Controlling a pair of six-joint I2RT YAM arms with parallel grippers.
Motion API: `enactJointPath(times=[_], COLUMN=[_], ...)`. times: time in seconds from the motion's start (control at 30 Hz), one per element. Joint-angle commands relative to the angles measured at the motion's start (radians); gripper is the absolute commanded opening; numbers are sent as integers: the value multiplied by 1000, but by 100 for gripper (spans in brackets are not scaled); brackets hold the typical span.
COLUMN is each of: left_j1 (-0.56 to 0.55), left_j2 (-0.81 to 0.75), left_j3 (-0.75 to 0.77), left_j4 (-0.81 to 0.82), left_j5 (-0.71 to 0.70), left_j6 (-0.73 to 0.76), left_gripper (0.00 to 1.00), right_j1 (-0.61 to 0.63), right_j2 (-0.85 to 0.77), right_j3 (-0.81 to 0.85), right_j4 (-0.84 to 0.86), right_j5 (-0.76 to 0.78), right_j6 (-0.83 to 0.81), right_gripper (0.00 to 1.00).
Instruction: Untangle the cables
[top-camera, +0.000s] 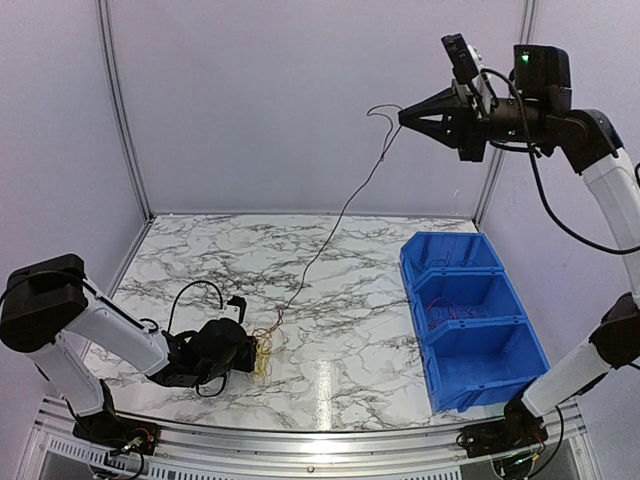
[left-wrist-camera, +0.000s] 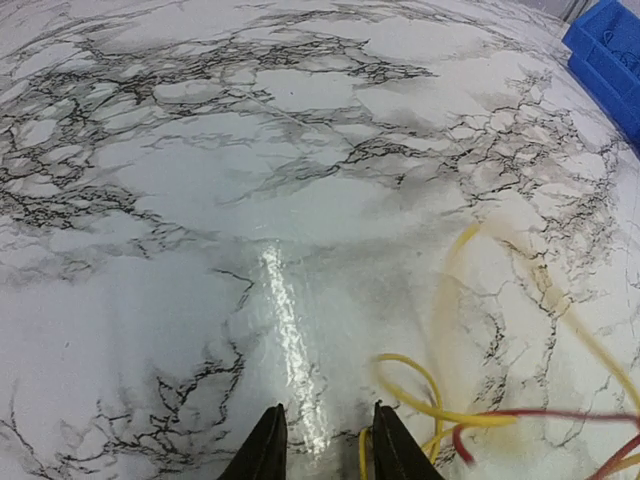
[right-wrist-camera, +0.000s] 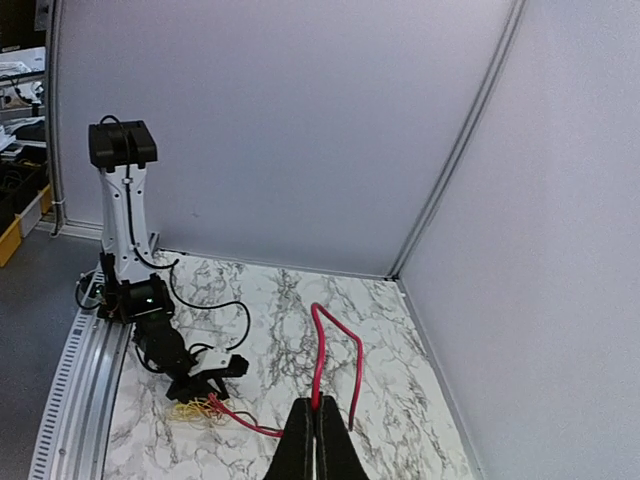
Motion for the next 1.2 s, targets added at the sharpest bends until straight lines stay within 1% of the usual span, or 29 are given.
enactJointPath(times=[0.0,0.17,0.4,0.5,0.57,0.67,0.73,0.87,0.97,1.03,1.07,1.1,1.17], left_j1=[10,13,13,14,14,14,14,15,14,14,14,13,14], left_j2=[-43,-68,-87,-131,-158,-208,-242,-293,-310,-315,-315,-316,-320], left_j3=[-59,-100,-107,-117,-126,-138,-144,-151,-154,-156,-157,-157,-155], left_j4=[-130,-158,-172,-210,-226,-231,-233,-239,-244,-247,-247,-247,-248], left_j5=[-41,-77,-89,-125,-127,-120,-126,-138,-141,-140,-139,-137,-134], left_j6=[-29,-71,-82,-78,-74,-64,-57,-42,-32,-32,-32,-32,-31], left_gripper=[31,29,25,19,17,17,17,17,17,17,17,17,17], right_j1=[-121,-164,-166,-171,-172,-169,-157,-133,-132,-126,-119,-101,-42], right_j2=[-62,-98,-115,-130,-154,-161,-142,-68,-20,2,14,29,54], right_j3=[86,68,-123,-158,-238,-411,-511,-682,-784,-820,-823,-817,-800], right_j4=[35,81,165,187,233,289,283,231,256,284,291,281,250], right_j5=[-55,-43,-16,58,84,35,39,163,252,326,362,393,462], right_j6=[34,60,86,79,83,80,42,-118,-188,-213,-225,-242,-280], right_gripper=[0,0,0,0,0,0,0,0,0,21,29,36,45])
